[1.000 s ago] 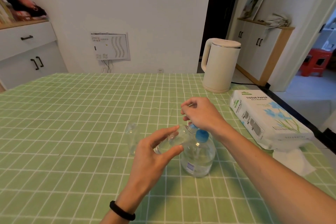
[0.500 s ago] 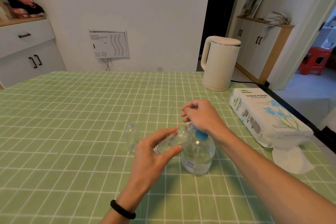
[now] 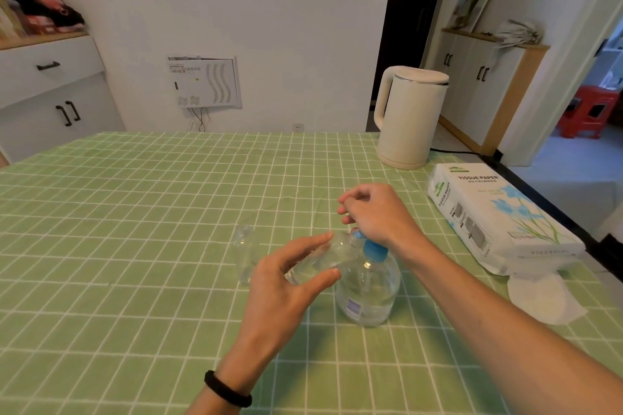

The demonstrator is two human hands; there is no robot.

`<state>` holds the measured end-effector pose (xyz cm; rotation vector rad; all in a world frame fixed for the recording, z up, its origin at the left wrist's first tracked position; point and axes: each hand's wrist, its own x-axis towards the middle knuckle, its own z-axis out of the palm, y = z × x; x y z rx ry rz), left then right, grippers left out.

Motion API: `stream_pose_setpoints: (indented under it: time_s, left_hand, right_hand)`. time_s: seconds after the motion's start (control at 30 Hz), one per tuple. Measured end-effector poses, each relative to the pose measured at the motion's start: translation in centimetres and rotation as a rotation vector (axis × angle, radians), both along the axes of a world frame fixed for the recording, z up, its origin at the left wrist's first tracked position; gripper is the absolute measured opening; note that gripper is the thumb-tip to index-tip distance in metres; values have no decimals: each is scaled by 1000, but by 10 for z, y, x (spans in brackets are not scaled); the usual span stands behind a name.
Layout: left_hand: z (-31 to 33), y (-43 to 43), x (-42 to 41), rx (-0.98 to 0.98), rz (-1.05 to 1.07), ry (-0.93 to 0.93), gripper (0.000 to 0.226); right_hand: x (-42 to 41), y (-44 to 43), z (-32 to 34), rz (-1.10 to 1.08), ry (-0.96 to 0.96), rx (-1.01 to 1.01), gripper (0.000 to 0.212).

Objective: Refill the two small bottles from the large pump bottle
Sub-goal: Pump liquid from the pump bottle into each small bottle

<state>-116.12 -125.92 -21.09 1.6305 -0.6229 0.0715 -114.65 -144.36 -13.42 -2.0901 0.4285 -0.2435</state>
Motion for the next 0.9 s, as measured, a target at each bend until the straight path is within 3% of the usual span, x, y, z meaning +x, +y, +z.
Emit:
stream_pose_setpoints:
  time_s: [0.53,0.9]
  left_hand:
    - [6,-1,-1,-11,-11,-19,48]
    - [-4,-1,0,-1,6,0,49]
  right_hand:
    - [1,1,11,8,-22,-76,12]
    - [2,0,-6,8,14,58,21]
